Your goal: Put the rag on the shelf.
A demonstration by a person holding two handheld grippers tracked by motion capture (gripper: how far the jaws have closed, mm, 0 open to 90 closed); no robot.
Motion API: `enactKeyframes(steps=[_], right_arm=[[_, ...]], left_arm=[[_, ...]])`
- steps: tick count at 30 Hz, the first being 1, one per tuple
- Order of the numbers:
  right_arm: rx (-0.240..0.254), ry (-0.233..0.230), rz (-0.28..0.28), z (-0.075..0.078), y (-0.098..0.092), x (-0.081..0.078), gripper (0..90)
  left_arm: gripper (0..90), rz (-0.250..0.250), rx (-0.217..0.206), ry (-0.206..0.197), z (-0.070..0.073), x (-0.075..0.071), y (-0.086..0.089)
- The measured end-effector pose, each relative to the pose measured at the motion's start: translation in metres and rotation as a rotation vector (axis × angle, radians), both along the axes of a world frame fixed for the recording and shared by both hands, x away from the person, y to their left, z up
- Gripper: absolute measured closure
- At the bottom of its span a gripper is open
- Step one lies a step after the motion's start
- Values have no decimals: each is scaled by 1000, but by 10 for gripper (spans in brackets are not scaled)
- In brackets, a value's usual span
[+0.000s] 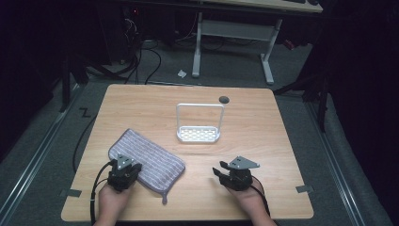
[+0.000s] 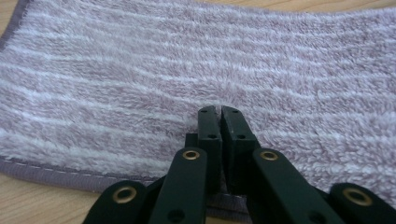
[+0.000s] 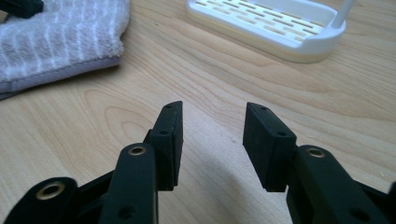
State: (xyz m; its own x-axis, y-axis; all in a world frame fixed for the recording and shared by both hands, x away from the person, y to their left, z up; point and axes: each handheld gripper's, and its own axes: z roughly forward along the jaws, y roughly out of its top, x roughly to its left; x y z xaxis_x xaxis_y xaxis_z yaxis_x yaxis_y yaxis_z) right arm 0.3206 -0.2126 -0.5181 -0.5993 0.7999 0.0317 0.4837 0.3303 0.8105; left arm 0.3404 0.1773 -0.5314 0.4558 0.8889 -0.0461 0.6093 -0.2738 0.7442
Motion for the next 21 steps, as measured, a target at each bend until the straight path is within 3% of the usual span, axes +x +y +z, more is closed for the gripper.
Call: enactKeyframes(steps=[4,10,11,15,17,18,21], right_arm=[[11,-23,27,5,3,-3,662],[61,-9,44,10,13,-6,794],[47,-13,66,15,23,0,843],[29,-10,89,22,43,10,866],[16,-20,122,28,62,18,873],[1,-22,147,30,81,26,873],[-19,6,169,20,104,38,874]], left_arm=[[873,-35,4,-13,-1,-9,-6],[873,-71,-4,-5,0,-9,-9],[872,-83,-6,-5,-1,-10,-9],[871,-85,-24,-6,-2,-11,-7],[870,-93,-30,-3,-2,-11,-7],[870,-105,-39,-2,-2,-12,-7],[869,-108,-38,-3,-2,-12,-8]])
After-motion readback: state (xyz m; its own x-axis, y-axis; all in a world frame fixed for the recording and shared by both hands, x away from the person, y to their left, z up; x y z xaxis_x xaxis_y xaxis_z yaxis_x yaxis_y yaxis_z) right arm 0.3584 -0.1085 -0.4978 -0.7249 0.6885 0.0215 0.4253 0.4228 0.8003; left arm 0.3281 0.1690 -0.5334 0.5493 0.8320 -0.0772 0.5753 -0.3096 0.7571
